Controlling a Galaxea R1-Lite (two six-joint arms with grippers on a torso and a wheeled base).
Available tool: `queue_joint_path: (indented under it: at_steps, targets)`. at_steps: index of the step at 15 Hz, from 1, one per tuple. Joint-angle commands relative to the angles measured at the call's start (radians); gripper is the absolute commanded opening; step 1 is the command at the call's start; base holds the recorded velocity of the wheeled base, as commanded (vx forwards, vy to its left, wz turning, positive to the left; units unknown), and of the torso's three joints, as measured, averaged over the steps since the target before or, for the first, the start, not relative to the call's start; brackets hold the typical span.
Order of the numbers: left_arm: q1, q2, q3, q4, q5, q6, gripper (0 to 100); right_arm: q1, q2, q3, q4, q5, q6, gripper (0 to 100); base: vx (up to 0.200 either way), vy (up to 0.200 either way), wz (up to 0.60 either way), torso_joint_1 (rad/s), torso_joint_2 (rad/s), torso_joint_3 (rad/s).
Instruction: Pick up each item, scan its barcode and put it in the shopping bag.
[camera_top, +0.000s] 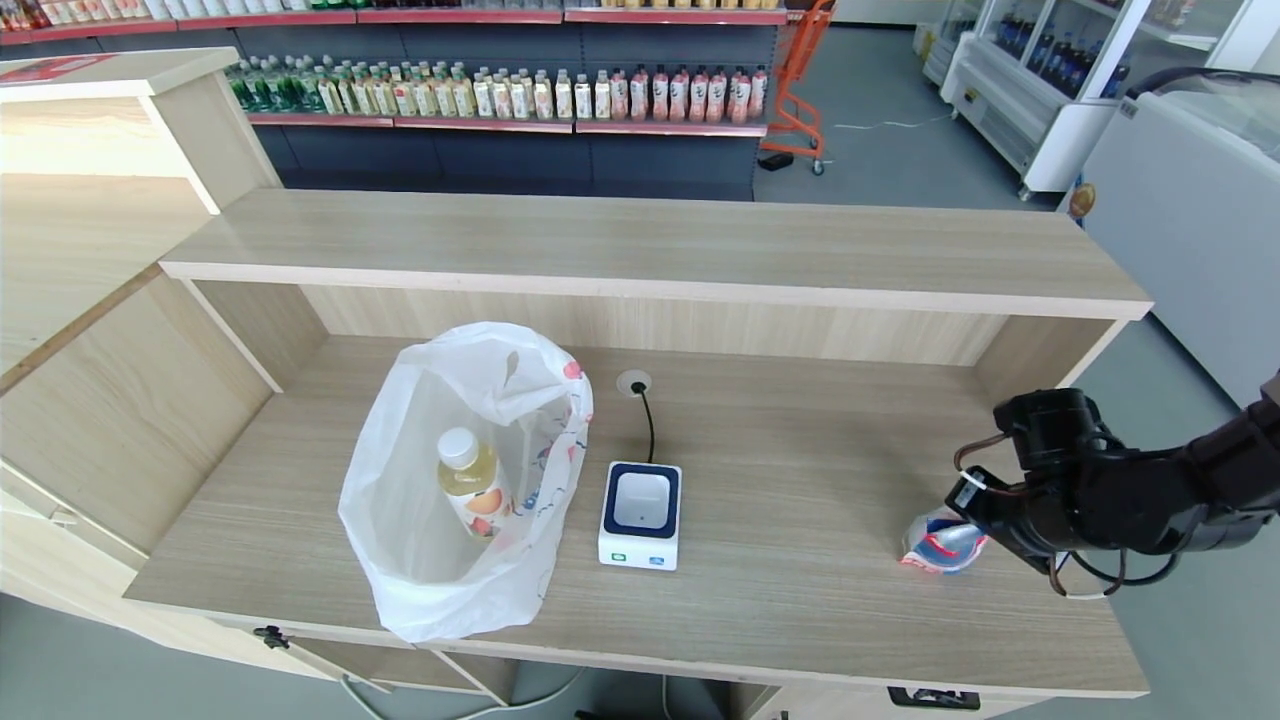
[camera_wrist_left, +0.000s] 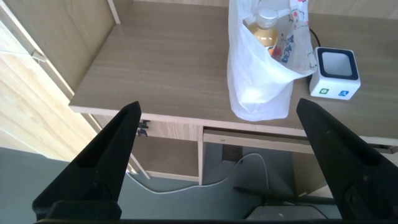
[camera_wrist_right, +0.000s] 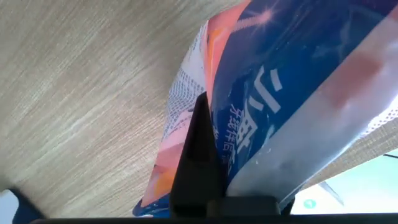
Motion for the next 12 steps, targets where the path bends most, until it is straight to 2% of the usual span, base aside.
queue_joint_path:
  at_steps: [1,3,4,5,6,7,10,12]
  targets:
    - [0.001,0.0,0.0,0.0,0.0,0.0,100,-0.004,-0.201,0.022,-0.021,0.165,-0.081,0,0.0,0.0,0.0,0.0,0.0,0.0]
    - [0.0,0.0,0.0,0.0,0.0,0.0,100,0.002,-0.376,0.126,-0.073,0.412,-0.2,0,0.0,0.0,0.0,0.0,0.0,0.0]
    - [0.0,0.0,0.0,0.0,0.0,0.0,100,-0.024,-0.491,0.263,-0.148,0.674,-0.4,0,0.0,0.0,0.0,0.0,0.0,0.0]
    - [0.001,0.0,0.0,0.0,0.0,0.0,100,-0.044,-0.515,0.278,-0.147,0.751,-0.463,0,0.0,0.0,0.0,0.0,0.0,0.0]
    - [0.0,0.0,0.0,0.0,0.0,0.0,100,-0.083,-0.56,0.289,-0.128,0.992,-0.619,0,0.0,0.0,0.0,0.0,0.0,0.0]
    - [0.0,0.0,0.0,0.0,0.0,-0.002,100,-0.081,-0.568,0.287,-0.131,1.124,-0.68,0,0.0,0.0,0.0,0.0,0.0,0.0]
    - [0.0,0.0,0.0,0.0,0.0,0.0,100,-0.024,-0.566,0.295,-0.114,1.277,-0.937,0,0.0,0.0,0.0,0.0,0.0,0.0]
    - [0.0,0.0,0.0,0.0,0.0,0.0,100,0.032,-0.603,0.286,-0.079,1.308,-0.94,0,0.0,0.0,0.0,0.0,0.0,0.0]
